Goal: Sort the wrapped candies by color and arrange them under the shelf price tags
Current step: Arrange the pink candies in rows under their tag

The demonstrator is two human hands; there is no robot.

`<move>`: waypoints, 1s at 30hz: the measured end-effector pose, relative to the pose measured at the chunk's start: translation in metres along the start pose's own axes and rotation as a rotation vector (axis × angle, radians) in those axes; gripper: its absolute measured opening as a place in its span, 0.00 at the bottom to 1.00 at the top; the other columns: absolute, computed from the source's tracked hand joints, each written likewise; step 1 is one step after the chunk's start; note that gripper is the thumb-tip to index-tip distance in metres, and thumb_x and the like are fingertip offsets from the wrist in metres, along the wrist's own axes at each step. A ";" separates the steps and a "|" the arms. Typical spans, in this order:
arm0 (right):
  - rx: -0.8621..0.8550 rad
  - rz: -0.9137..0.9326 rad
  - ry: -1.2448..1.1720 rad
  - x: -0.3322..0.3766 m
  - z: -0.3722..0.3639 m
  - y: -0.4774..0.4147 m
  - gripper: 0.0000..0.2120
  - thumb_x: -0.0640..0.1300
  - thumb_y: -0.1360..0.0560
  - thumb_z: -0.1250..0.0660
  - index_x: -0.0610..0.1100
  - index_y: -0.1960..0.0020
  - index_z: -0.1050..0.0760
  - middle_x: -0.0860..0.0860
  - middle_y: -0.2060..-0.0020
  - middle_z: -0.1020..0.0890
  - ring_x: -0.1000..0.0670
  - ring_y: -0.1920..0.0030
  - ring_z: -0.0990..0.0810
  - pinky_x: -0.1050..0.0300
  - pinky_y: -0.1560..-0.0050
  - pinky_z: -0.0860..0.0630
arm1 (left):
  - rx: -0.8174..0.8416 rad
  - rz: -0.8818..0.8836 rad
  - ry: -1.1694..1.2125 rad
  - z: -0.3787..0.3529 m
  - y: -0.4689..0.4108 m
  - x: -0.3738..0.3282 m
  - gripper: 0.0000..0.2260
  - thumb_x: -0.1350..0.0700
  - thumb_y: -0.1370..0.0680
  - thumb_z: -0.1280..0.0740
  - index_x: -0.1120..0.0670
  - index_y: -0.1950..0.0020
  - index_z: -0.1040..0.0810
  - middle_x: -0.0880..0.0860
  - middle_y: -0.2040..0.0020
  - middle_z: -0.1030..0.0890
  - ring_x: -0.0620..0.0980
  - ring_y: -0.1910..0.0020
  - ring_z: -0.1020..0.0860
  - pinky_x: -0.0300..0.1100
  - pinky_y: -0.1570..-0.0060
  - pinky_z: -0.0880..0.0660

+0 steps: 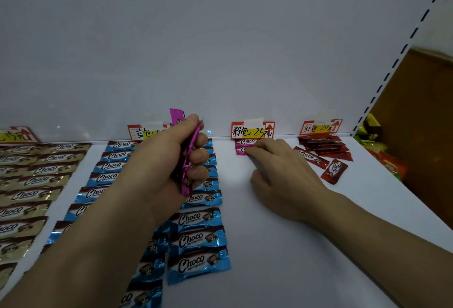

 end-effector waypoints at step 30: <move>-0.341 0.258 -0.310 -0.022 0.055 0.047 0.08 0.34 0.27 0.29 0.46 0.53 0.20 0.54 0.55 0.17 0.54 0.53 0.20 0.53 0.52 0.22 | 0.093 0.096 -0.159 -0.019 0.020 0.015 0.13 0.49 0.25 0.34 0.56 0.46 0.24 0.52 0.65 0.29 0.46 0.71 0.33 0.36 0.76 0.39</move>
Point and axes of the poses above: each hand's wrist, its own y-axis away from the middle knuckle, its own z-axis out of the back of the hand, x = y × z, the point moved 6 cm from there along -y, towards the middle knuckle
